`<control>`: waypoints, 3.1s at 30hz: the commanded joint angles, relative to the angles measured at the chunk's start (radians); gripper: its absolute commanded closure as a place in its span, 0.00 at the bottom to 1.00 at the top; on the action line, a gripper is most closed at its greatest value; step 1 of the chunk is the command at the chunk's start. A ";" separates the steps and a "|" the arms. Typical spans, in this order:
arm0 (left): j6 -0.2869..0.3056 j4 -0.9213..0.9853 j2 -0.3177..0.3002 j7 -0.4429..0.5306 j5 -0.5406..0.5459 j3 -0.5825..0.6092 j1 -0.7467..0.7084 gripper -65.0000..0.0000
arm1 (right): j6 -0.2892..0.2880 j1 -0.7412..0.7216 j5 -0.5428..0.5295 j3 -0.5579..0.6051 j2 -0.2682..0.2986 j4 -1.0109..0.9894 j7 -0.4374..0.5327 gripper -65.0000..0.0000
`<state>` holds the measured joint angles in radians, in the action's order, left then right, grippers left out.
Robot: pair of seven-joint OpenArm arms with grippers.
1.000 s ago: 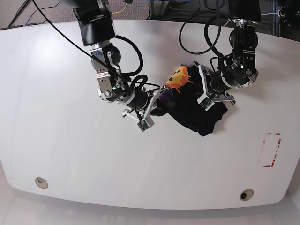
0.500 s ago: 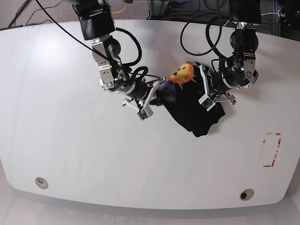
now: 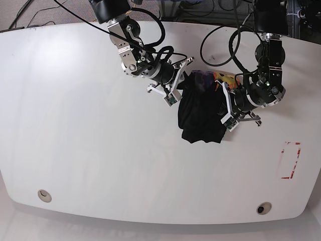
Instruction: Layout the t-shirt on the table in an organized manner, then fold the t-shirt properly
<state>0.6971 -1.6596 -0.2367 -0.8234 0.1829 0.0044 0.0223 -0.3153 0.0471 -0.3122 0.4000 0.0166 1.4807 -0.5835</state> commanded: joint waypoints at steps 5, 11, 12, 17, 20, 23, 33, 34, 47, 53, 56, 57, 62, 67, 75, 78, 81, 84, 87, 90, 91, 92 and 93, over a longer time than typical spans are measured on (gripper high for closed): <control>0.001 -0.077 -0.010 0.008 0.010 -0.005 0.015 1.00 | 0.002 -0.019 -0.008 0.004 -0.004 0.034 0.018 0.99; 0.001 -0.158 -0.006 -0.006 0.010 -0.005 0.006 1.00 | 0.002 -0.025 -0.012 -0.046 0.035 0.099 -0.010 0.99; 0.001 -0.169 -0.006 -0.009 0.010 -0.005 0.005 1.00 | 0.002 -0.025 -0.014 -0.051 0.042 0.111 -0.022 0.99; 0.001 -0.195 0.043 -0.006 0.007 -0.005 0.006 1.00 | 0.000 -0.025 -0.014 -0.098 0.081 0.212 -0.094 0.99; 0.001 -0.190 0.078 -0.003 -0.012 -0.005 0.009 1.00 | -0.003 -0.016 -0.014 -0.146 0.107 0.295 -0.131 0.99; 0.001 -0.170 0.116 0.028 -0.046 -0.001 0.012 1.00 | -0.005 0.007 -0.014 -0.189 0.130 0.360 -0.149 0.99; 0.001 -0.047 0.193 0.269 -0.176 0.001 -0.009 1.00 | -0.006 0.086 -0.044 -0.372 0.193 0.512 -0.149 0.99; 0.001 -0.035 0.195 0.296 -0.185 0.001 -0.009 1.00 | -0.006 0.092 -0.064 -0.401 0.204 0.513 -0.148 0.99; -0.109 0.141 0.188 0.510 -0.211 -0.002 -0.009 1.00 | -0.107 0.119 -0.143 -0.665 0.270 0.512 -0.094 0.99; -0.133 0.210 0.170 0.600 -0.217 -0.002 -0.011 1.00 | -0.163 0.136 -0.055 -0.697 0.262 0.510 -0.053 0.99; -0.152 0.261 0.164 0.660 -0.217 -0.002 -0.008 1.00 | -0.190 0.139 -0.009 -0.697 0.260 0.509 -0.037 0.99; -0.158 0.284 0.164 0.677 -0.217 -0.002 -0.005 1.00 | -0.199 0.141 0.005 -0.698 0.260 0.509 -0.037 0.99; -0.182 0.373 0.148 0.700 -0.217 -0.001 0.000 1.00 | -0.224 0.161 0.040 -0.700 0.237 0.507 -0.034 0.99; -0.204 0.445 0.110 0.700 -0.217 0.001 0.000 1.00 | -0.227 0.167 0.049 -0.701 0.233 0.507 -0.034 0.99; -0.207 0.470 0.032 0.700 -0.217 -0.004 -0.015 1.00 | -0.227 0.181 0.043 -0.698 0.230 0.507 -0.034 0.99; -0.205 0.467 -0.013 0.700 -0.211 -0.005 -0.043 1.00 | -0.227 0.181 0.048 -0.698 0.208 0.509 -0.034 0.99; -0.202 0.467 -0.056 0.700 -0.210 -0.005 -0.058 1.00 | -0.227 0.181 0.051 -0.698 0.204 0.509 -0.034 0.99; -0.201 0.465 -0.099 0.700 -0.207 -0.016 -0.074 1.00 | -0.227 0.182 0.046 -0.698 0.201 0.509 -0.034 0.99; -0.199 0.465 -0.122 0.701 -0.207 -0.059 -0.089 1.00 | -0.229 0.182 0.044 -0.698 0.199 0.510 -0.034 0.99; -0.167 0.465 -0.128 0.701 -0.207 -0.128 -0.092 1.00 | -0.229 0.182 0.044 -0.695 0.197 0.510 -0.034 0.99; -0.147 0.465 -0.128 0.701 -0.207 -0.154 -0.092 1.00 | -0.229 0.184 0.044 -0.695 0.197 0.510 -0.034 0.99; -0.130 0.465 -0.128 0.701 -0.207 -0.172 -0.091 1.00 | -0.229 0.184 0.044 -0.695 0.197 0.510 -0.034 0.99; -0.113 0.465 -0.128 0.701 -0.207 -0.203 -0.091 1.00 | -0.229 0.184 0.044 -0.695 0.197 0.510 -0.034 0.99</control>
<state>0.5774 -1.2034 -0.3477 -0.0364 0.0395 -0.1646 -0.0608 -0.5453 0.2367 -0.2573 -0.2928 0.2070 1.9690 -0.6476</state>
